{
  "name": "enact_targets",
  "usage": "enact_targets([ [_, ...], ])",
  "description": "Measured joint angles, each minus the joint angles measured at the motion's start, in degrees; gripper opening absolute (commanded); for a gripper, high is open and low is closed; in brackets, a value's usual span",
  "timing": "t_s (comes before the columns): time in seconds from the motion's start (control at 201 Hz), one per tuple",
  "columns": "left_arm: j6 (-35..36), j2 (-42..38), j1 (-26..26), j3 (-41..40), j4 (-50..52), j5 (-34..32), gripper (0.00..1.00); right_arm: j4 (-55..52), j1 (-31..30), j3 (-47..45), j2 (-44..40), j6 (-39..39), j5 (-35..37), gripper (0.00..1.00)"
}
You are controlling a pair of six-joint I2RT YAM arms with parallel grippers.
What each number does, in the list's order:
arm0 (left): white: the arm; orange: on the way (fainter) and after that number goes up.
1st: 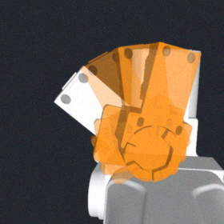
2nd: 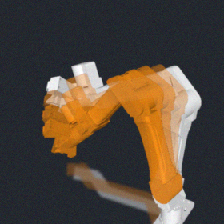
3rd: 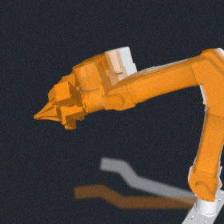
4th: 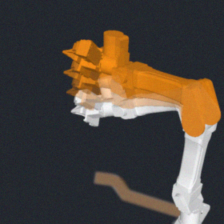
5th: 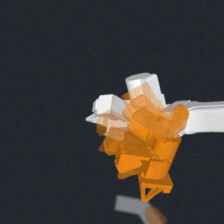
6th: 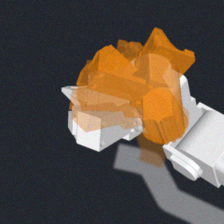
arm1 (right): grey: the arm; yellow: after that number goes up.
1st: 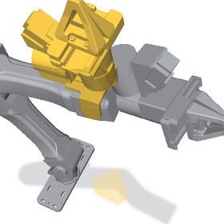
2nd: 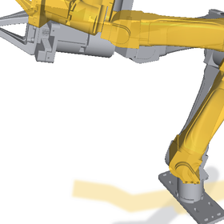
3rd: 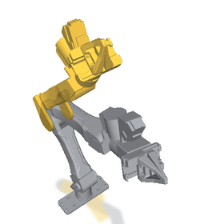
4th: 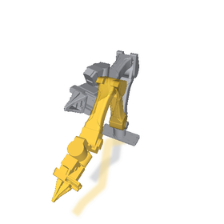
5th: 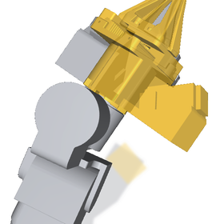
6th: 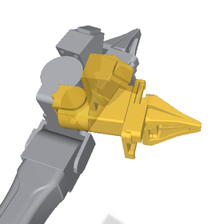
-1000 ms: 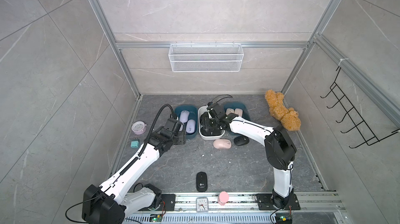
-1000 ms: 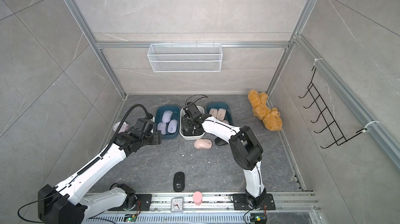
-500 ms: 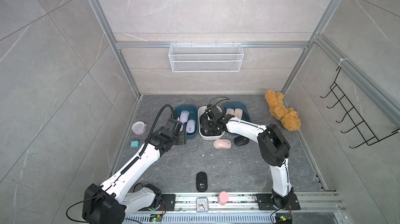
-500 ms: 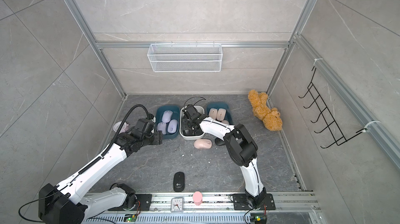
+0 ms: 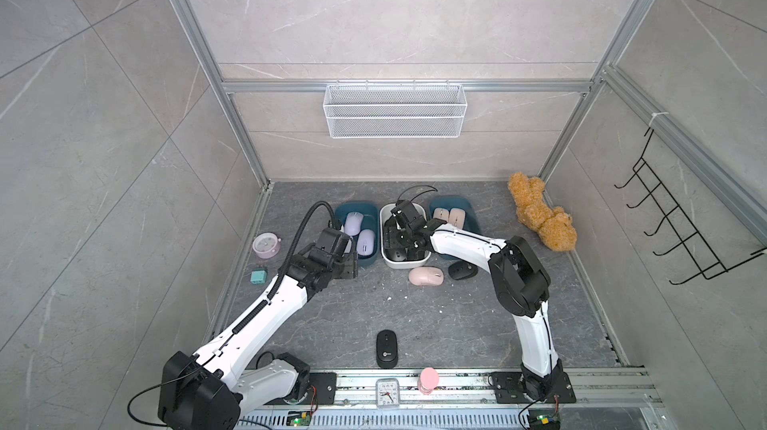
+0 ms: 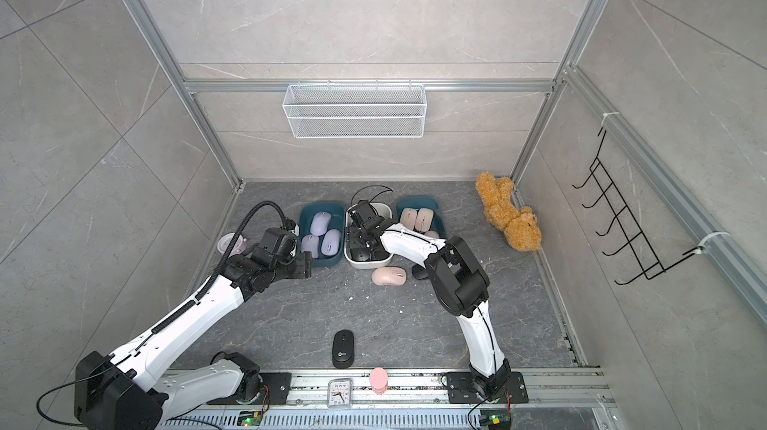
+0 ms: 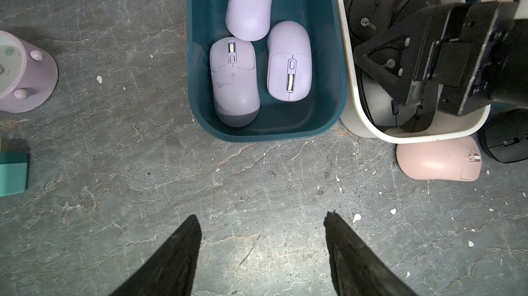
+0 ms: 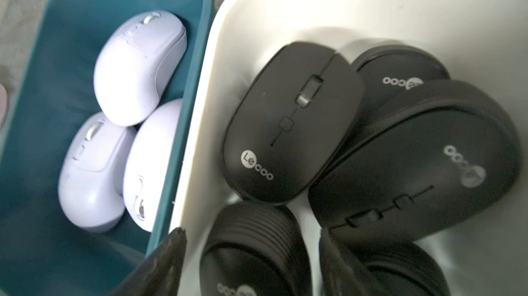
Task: Place the mice by color into the storage box
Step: Place the mouse in the storage box, then pick up the mouse from the center of the board.
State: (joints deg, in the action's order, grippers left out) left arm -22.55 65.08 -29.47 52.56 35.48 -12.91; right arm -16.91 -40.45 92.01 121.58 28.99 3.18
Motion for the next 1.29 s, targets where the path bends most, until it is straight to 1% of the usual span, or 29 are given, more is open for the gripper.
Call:
enact_targets([
  [0.254,-0.04,0.0,0.0,0.0,0.0,0.04,0.71,-0.37,0.02,0.11,-0.22,-0.04,-0.07,0.8],
  [0.364,-0.09,0.0,0.0,0.0,0.0,0.17,0.71,-0.87,0.02,-0.11,-1.86,-0.26,-0.26,0.79],
  [0.613,-0.96,-0.02,0.0,0.0,0.22,1.27,0.71,-0.74,0.02,-4.74,-12.59,-0.7,-0.7,0.79],
  [0.827,-1.88,-0.68,0.0,-1.92,0.85,1.42,0.71,-0.48,-0.76,-13.6,-22.69,-0.7,0.13,0.79],
  [0.971,-2.51,-1.86,0.0,-3.48,1.99,1.27,0.71,-3.41,-4.76,-18.73,-28.3,-0.66,3.54,0.79],
  [1.125,-2.56,-2.99,0.0,-3.89,2.71,0.57,0.71,-7.69,-11.93,-22.45,-33.4,0.0,6.38,0.79],
  [1.295,-2.56,-3.02,0.0,-3.89,2.82,-1.84,0.71,-12.76,-17.88,-24.55,-36.7,3.32,8.59,0.78],
])
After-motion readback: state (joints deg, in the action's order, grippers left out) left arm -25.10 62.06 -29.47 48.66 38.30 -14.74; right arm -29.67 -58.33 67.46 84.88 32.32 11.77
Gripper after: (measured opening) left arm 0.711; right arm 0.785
